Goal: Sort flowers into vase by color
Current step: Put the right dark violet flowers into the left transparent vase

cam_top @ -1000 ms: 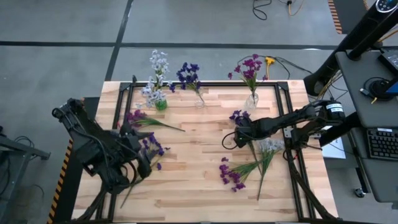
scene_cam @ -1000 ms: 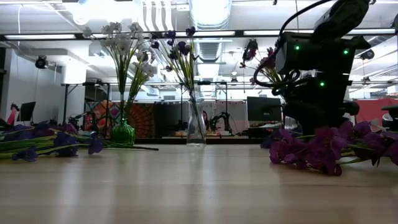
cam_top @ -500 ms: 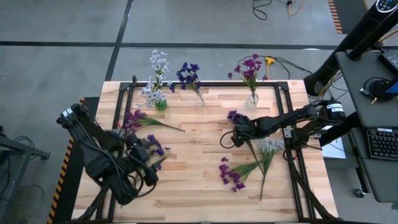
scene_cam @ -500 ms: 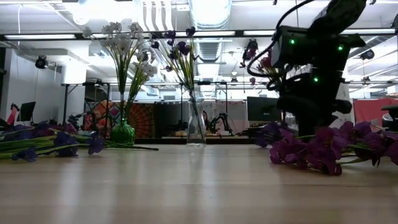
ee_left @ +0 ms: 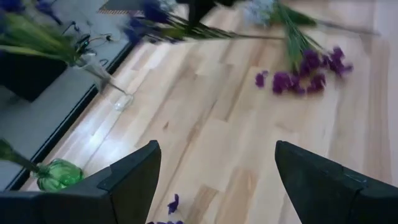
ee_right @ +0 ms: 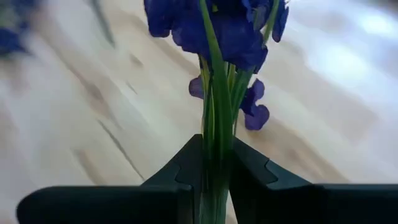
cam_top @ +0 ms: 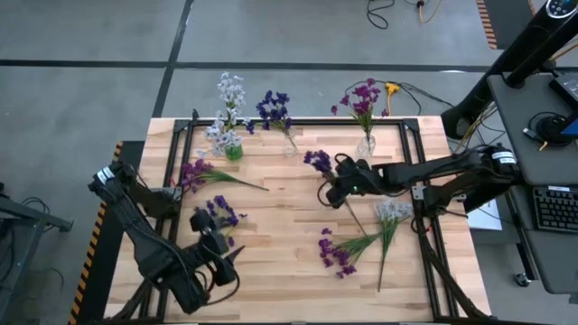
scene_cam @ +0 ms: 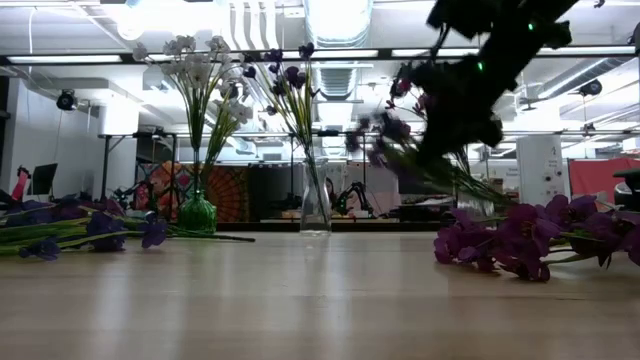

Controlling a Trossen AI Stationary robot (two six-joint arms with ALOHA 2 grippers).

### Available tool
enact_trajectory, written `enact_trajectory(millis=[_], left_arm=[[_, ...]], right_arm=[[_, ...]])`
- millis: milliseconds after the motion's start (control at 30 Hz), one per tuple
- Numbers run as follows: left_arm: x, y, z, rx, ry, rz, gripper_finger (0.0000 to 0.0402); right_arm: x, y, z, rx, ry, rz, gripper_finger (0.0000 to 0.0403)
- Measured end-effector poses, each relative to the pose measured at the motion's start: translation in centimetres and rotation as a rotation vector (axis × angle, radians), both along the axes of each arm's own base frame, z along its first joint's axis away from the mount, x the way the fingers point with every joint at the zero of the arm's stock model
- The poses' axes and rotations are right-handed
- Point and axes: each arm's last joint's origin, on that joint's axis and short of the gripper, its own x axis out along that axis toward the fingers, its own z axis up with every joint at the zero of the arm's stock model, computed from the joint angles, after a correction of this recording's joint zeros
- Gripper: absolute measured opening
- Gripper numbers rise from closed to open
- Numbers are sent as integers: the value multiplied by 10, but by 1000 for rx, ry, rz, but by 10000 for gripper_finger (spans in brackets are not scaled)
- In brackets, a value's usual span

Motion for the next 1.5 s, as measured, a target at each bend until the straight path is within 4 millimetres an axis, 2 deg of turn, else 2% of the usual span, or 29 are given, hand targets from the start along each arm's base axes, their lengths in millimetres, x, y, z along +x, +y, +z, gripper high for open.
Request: enact_trajectory(millis=[200, 300, 400, 500, 600, 767, 900, 1067, 1200, 1300, 1500], left_arm=[[21, -30, -18, 13, 64, -197, 287], [35, -46, -18, 82, 41, -355, 275], [47, -53, -11, 185, -13, -457, 263], [60, -52, -5, 244, -57, -504, 251], [71, -48, -10, 270, -64, -566, 239], [89, -32, -33, 243, -100, -610, 225], [95, -16, -53, 177, -185, -640, 220], [90, 0, -63, 156, -410, -729, 215], [75, 18, -68, 184, -483, -721, 215], [59, 36, -60, 172, -513, -695, 215], [21, 69, -40, 197, -546, -565, 215]], right_arm=[[3, 0, 29, -132, -181, 115, 52], [3, 0, 41, -211, -248, 164, 52], [6, 0, 53, -298, -326, 205, 52], [9, 0, 65, -391, -412, 236, 52], [11, 0, 76, -488, -492, 255, 52], [13, -2, 93, -640, -599, 263, 52], [14, -8, 102, -748, -671, 234, 52], [19, -26, 106, -844, -751, 225, 52], [21, -48, 107, -932, -827, 168, 52], [21, -68, 105, -978, -879, 118, 52], [27, -108, 90, -949, -947, 27, 52]])
